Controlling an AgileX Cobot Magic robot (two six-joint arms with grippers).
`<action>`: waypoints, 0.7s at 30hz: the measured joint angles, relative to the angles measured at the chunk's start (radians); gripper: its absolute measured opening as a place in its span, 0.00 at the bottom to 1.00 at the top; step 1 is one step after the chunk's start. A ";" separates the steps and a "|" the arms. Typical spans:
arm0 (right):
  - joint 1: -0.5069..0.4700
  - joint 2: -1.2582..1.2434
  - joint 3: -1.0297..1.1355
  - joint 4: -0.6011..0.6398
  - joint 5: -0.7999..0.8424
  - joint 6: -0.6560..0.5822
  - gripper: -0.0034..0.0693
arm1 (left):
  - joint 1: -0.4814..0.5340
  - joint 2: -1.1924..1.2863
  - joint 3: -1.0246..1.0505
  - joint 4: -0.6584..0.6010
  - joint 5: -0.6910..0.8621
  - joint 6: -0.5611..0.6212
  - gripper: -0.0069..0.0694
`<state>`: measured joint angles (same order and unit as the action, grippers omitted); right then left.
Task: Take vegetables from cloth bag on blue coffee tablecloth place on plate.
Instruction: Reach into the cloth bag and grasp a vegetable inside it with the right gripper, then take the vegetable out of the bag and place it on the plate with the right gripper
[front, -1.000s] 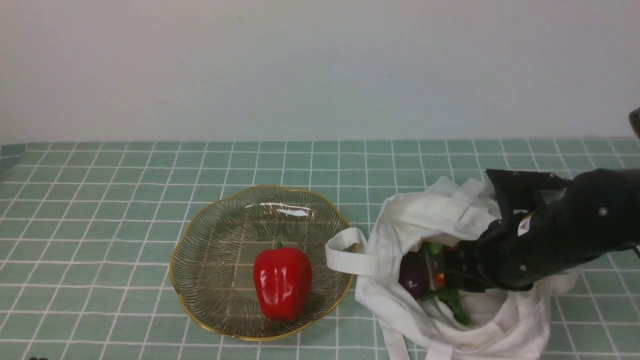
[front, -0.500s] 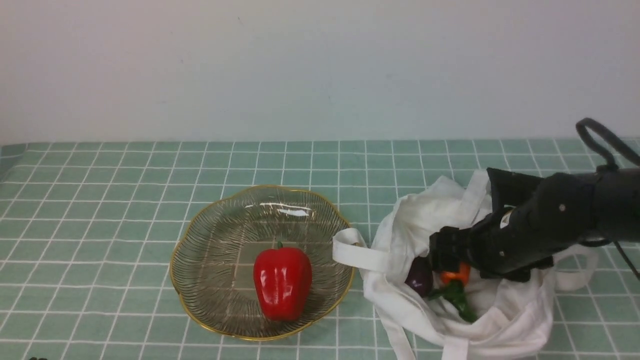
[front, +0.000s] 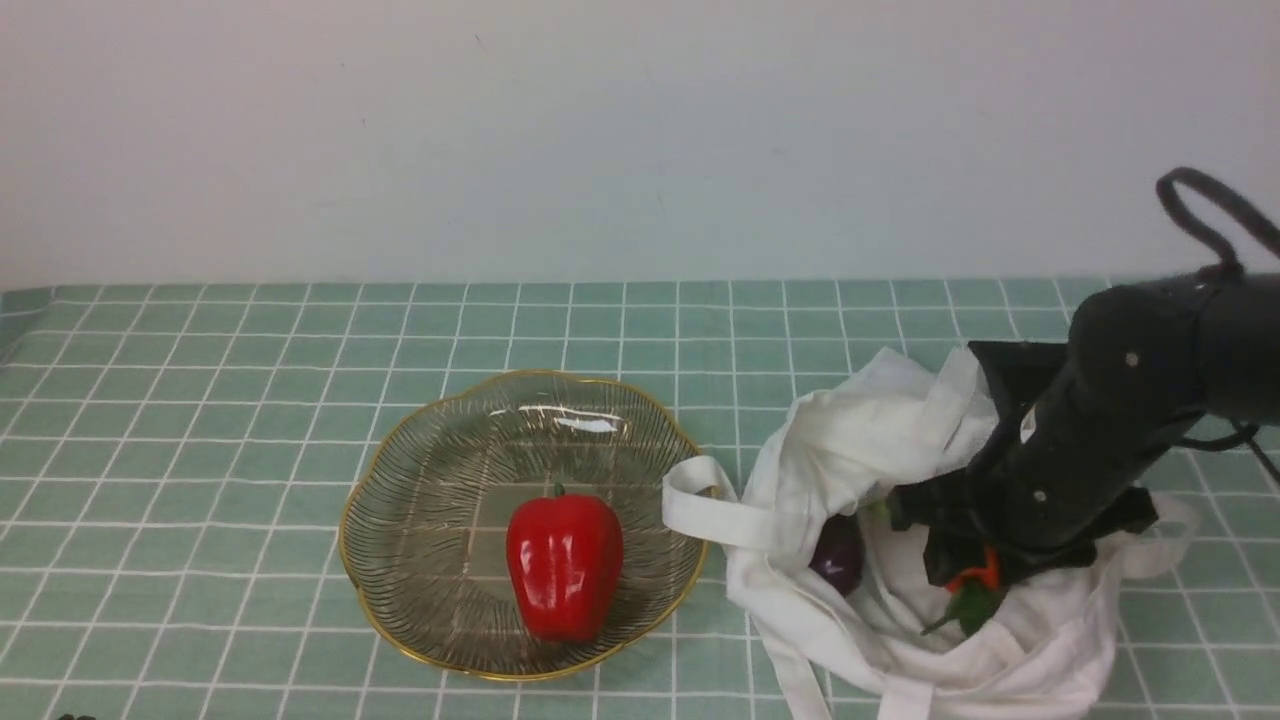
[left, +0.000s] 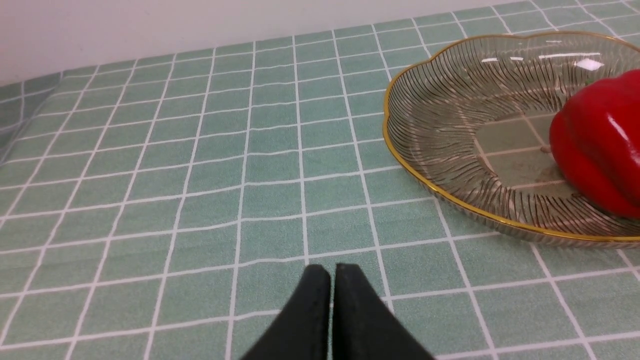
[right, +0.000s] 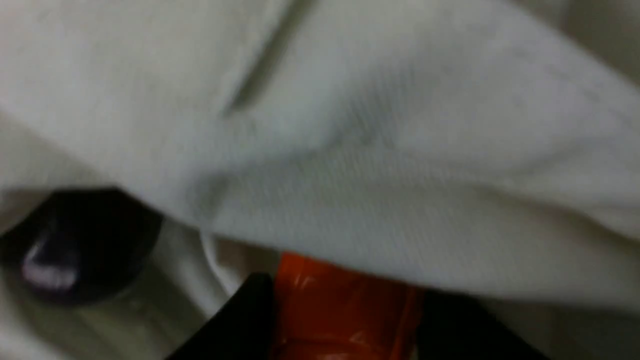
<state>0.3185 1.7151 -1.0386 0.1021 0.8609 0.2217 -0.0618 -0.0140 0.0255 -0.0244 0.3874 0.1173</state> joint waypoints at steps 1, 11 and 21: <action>0.000 -0.027 0.000 0.005 0.024 0.000 0.51 | 0.000 0.000 0.000 0.000 0.000 0.000 0.08; 0.000 -0.167 0.065 0.114 0.193 -0.095 0.51 | 0.000 0.000 0.000 0.000 0.000 0.000 0.08; 0.000 -0.175 0.091 0.307 0.188 -0.246 0.51 | 0.000 0.000 0.000 0.000 0.000 0.000 0.08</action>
<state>0.3185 1.5399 -0.9475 0.4091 1.0490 -0.0245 -0.0618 -0.0140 0.0255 -0.0244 0.3874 0.1173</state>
